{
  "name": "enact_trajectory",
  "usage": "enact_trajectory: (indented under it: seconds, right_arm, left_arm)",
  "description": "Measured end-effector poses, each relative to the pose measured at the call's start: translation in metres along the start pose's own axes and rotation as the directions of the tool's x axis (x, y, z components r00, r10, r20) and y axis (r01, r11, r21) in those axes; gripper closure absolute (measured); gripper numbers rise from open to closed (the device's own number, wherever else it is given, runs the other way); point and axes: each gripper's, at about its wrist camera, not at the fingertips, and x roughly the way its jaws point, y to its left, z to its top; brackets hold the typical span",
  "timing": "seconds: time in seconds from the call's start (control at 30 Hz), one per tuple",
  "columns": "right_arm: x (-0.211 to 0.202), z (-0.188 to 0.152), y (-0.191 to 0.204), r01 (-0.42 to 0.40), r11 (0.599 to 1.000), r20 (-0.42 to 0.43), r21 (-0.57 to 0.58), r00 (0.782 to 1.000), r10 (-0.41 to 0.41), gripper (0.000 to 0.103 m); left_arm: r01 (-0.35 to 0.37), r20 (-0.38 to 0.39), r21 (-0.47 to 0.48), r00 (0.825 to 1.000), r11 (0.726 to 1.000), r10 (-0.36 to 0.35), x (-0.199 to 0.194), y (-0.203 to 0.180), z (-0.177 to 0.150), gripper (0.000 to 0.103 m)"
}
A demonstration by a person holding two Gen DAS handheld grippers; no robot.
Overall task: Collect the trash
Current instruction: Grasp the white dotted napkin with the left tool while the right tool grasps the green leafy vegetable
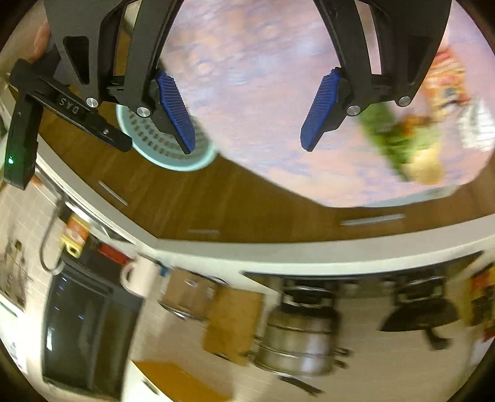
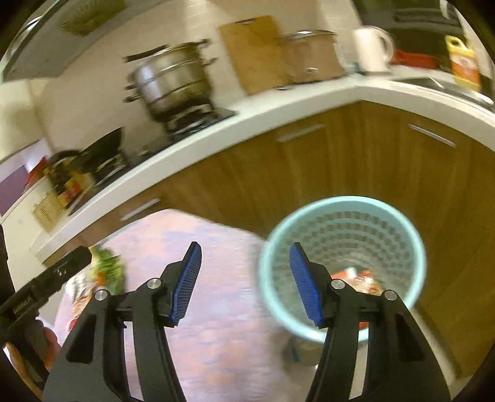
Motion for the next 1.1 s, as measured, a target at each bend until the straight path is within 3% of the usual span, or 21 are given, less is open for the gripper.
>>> enact_trajectory:
  seconds: [0.17, 0.3, 0.47, 0.67, 0.77, 0.87, 1.0, 1.1]
  right_arm:
    - [0.014, -0.018, 0.066, -0.073, 0.996, -0.024, -0.059, 0.997, 0.071, 0.047]
    - [0.046, -0.038, 0.12, -0.125, 0.986, -0.101, -0.114, 0.988, 0.114, 0.047]
    - [0.074, -0.059, 0.163, -0.137, 0.97, -0.094, -0.202, 0.988, 0.12, 0.047]
    - [0.102, -0.08, 0.182, -0.14, 0.957, -0.121, -0.256, 0.986, 0.112, 0.047]
    - [0.102, -0.078, 0.184, -0.151, 0.953, -0.109, -0.264, 0.986, 0.126, 0.047]
    - [0.105, -0.078, 0.184, -0.153, 0.952, -0.126, -0.266, 0.984, 0.123, 0.047]
    - [0.105, -0.08, 0.188, -0.145, 0.945, -0.124, -0.292, 0.986, 0.113, 0.047]
    - [0.106, -0.082, 0.193, -0.147, 0.938, -0.131, -0.314, 0.985, 0.111, 0.047]
  left_arm:
    - [-0.148, 0.045, -0.066, 0.988, 0.987, 0.151, -0.051, 0.069, -0.005, 0.034]
    - [-0.275, 0.055, -0.147, 0.957, 0.95, 0.286, -0.078, 0.13, -0.013, 0.034]
    - [-0.393, 0.03, -0.202, 0.913, 0.897, 0.406, -0.091, 0.191, -0.025, 0.034]
    - [-0.428, -0.024, -0.259, 0.899, 0.866, 0.437, -0.088, 0.25, -0.042, 0.034]
    - [-0.388, -0.041, -0.291, 0.918, 0.874, 0.394, -0.083, 0.268, -0.046, 0.026]
    - [-0.371, -0.054, -0.294, 0.926, 0.881, 0.372, -0.066, 0.271, -0.043, 0.025]
    - [-0.404, -0.114, -0.241, 0.915, 0.882, 0.388, -0.033, 0.268, -0.038, 0.024]
    - [-0.457, -0.152, -0.248, 0.889, 0.854, 0.432, -0.017, 0.276, -0.037, 0.024]
